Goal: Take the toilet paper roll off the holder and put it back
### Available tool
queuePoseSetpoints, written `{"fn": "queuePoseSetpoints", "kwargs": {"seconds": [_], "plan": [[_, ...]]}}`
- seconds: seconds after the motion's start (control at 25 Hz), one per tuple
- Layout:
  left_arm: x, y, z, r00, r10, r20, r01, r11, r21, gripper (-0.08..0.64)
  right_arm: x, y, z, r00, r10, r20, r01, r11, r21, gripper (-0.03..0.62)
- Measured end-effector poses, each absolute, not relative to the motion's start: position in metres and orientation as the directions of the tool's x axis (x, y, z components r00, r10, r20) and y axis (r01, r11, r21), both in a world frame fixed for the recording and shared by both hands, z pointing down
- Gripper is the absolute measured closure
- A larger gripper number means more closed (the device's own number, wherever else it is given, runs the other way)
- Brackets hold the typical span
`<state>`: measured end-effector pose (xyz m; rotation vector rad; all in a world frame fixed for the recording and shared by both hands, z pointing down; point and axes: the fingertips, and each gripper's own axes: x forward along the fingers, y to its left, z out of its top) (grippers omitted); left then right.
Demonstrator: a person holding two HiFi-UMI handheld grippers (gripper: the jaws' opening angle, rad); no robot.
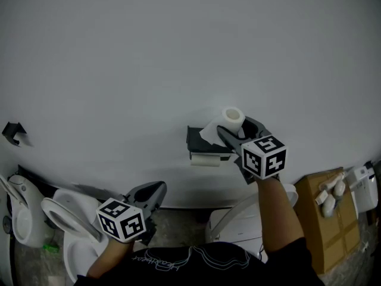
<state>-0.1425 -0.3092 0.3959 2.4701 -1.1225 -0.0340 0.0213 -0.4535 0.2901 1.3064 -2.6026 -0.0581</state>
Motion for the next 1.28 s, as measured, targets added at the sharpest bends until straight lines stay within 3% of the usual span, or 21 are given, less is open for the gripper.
{"fn": "queuePoseSetpoints", "kwargs": {"seconds": [0.76,1.28], "plan": [[-0.104,-0.258,0.389,0.671,-0.727,0.146,-0.72,-0.592,0.362,0.555,0.061,-0.347,0.275,-0.627,-0.777,0.047,-0.768,0.628,0.125,0.308],[-0.068,-0.198,0.395,0.679,-0.721,0.137,-0.71,-0.598,0.372,0.555,0.08,-0.257,0.353,-0.681,-0.726,0.095,-0.73,0.684,-0.011,0.31]]}}
